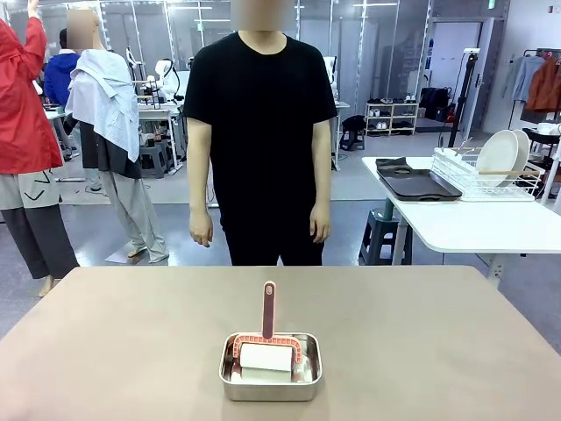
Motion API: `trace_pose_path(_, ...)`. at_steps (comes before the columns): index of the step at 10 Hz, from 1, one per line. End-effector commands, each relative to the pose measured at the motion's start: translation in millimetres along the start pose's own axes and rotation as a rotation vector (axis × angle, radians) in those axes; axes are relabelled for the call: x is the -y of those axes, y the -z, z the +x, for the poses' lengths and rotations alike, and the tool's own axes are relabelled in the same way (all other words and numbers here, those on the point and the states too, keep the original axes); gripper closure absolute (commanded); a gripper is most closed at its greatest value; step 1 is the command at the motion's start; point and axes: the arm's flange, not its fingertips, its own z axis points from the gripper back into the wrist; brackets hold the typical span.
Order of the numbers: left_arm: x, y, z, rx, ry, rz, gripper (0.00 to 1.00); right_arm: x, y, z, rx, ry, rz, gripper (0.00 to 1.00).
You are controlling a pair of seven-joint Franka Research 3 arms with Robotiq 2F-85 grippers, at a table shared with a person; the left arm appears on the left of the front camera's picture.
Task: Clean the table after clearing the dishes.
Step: Place the Lint Roller back on top of the Airtight Container.
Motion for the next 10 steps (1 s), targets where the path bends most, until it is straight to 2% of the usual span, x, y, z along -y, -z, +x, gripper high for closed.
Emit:
trace_pose_path(1,-0.7,-3.4,-3.0,-0.01,0.007,-0.009,0.0,-1.6,0.7,1.4,0.011,-0.006,0.003,0.0)
trace_pose_path(10,-0.7,-3.4,-3.0,-0.01,0.007,-0.009,0.0,-1.6,0.7,1.4,0.011,-0.006,0.003,0.0)
